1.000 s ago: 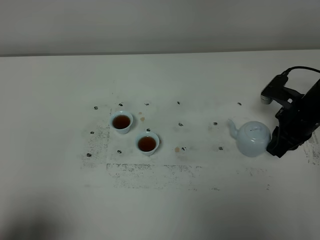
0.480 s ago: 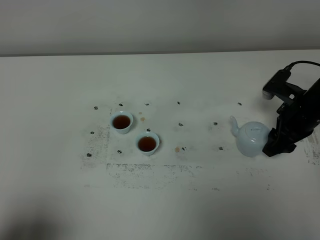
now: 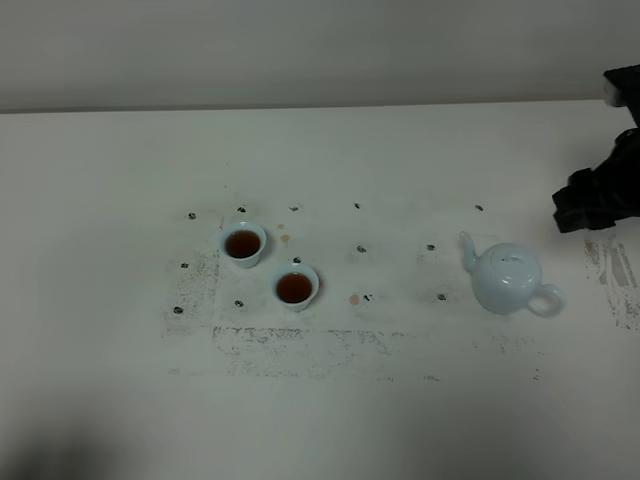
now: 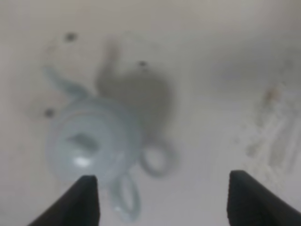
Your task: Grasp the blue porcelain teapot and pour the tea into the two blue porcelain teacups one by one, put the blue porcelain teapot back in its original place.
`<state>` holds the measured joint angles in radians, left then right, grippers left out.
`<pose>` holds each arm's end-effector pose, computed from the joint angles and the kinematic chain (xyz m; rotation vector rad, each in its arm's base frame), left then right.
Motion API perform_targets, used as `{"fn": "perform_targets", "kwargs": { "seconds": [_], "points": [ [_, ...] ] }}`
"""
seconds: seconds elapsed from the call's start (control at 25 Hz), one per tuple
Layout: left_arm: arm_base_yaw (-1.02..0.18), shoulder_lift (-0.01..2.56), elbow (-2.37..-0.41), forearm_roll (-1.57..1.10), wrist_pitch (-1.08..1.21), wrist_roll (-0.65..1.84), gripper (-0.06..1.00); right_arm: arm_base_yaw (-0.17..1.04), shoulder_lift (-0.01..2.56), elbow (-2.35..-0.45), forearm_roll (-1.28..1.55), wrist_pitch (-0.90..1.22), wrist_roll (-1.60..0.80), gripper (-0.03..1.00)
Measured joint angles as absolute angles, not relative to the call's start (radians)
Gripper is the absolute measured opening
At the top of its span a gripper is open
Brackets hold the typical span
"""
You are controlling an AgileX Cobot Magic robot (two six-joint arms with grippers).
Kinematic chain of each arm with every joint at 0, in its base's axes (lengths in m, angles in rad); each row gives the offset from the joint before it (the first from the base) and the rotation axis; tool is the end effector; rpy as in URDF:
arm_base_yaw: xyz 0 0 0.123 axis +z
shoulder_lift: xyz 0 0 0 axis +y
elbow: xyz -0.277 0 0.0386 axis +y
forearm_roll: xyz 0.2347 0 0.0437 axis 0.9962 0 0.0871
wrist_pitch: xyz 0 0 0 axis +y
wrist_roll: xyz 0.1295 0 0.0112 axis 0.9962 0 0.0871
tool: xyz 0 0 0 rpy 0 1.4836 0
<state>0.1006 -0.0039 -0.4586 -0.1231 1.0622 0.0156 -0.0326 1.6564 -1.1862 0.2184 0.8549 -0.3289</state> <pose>0.0274 -0.0112 0.2412 -0.0852 2.0760 -0.0775 0.3349 0.0104 0.2076 -0.2500 2.7655 0.1748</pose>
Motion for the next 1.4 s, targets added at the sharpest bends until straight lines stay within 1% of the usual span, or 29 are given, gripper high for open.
{"fn": "perform_targets", "kwargs": {
  "seconds": [0.12,0.28,0.4,0.52,0.72,0.84,1.08,1.24,1.4],
  "points": [
    [0.101,-0.004,-0.459,-0.123,1.062,0.016,0.62,-0.078,1.674,-1.218,0.138,0.895,-0.197,0.55],
    [0.101,-0.004,-0.459,-0.123,1.062,0.016,0.62,-0.1,1.666,-1.235,0.102,0.995,-0.176,0.55],
    [0.101,-0.004,-0.459,-0.123,1.062,0.016,0.62,-0.1,1.634,-1.235,0.081,1.12,-0.176,0.55],
    [0.101,-0.004,-0.459,-0.123,1.062,0.016,0.62,-0.1,1.553,-1.235,0.072,1.199,-0.174,0.55],
    [0.101,-0.004,-0.459,-0.123,1.062,0.016,0.62,-0.1,1.335,-1.217,0.069,1.21,-0.168,0.55],
    [0.101,-0.004,-0.459,-0.123,1.062,0.016,0.62,-0.1,1.175,-1.137,0.058,1.212,-0.165,0.55],
    [0.101,-0.004,-0.459,-0.123,1.062,0.016,0.62,-0.1,0.809,-0.87,0.058,1.218,-0.131,0.55],
    [0.101,-0.004,-0.459,-0.123,1.062,0.016,0.62,-0.1,0.548,-0.68,0.029,1.177,-0.072,0.55],
    [0.101,-0.004,-0.459,-0.123,1.062,0.016,0.62,-0.1,0.311,-0.54,0.019,1.14,0.01,0.55]
  ]
}}
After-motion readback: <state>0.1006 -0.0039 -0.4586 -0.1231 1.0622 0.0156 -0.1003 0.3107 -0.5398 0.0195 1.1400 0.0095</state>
